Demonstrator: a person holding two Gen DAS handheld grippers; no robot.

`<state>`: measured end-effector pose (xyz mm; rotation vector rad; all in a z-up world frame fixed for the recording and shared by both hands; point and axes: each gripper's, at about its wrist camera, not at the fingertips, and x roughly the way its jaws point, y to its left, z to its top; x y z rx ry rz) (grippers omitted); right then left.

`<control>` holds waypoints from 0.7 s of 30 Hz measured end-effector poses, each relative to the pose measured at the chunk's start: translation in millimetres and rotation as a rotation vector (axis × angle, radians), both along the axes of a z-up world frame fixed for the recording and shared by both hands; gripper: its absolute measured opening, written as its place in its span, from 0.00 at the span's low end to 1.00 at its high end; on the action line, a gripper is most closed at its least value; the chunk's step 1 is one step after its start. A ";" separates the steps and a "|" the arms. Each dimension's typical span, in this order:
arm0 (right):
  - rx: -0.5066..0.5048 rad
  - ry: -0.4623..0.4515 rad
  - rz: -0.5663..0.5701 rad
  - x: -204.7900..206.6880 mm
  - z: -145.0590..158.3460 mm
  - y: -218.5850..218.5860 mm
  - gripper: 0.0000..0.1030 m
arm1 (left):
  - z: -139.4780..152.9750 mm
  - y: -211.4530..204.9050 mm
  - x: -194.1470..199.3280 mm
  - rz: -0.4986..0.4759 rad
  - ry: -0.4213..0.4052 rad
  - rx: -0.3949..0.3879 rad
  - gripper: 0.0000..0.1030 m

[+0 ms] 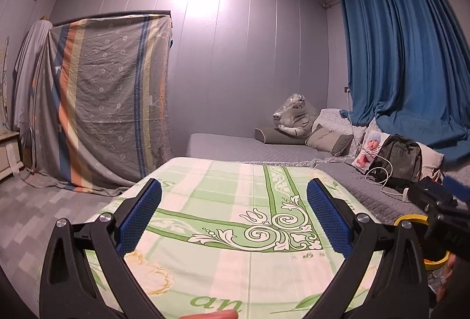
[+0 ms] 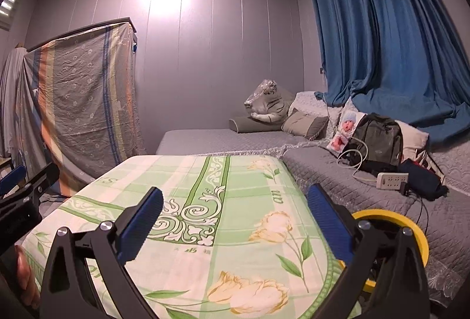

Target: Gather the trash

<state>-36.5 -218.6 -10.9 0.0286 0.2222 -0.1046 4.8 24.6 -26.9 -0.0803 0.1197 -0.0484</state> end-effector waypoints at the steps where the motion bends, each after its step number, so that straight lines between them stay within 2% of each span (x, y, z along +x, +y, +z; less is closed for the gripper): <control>1: 0.006 0.010 0.006 0.5 -1.9 0.0 0.92 | -0.6 0.2 0.2 0.001 -0.002 0.001 0.92; 21: 0.041 0.052 0.007 5.9 -14.8 1.6 0.92 | -1.9 -11.7 -0.2 -0.027 0.014 0.005 0.92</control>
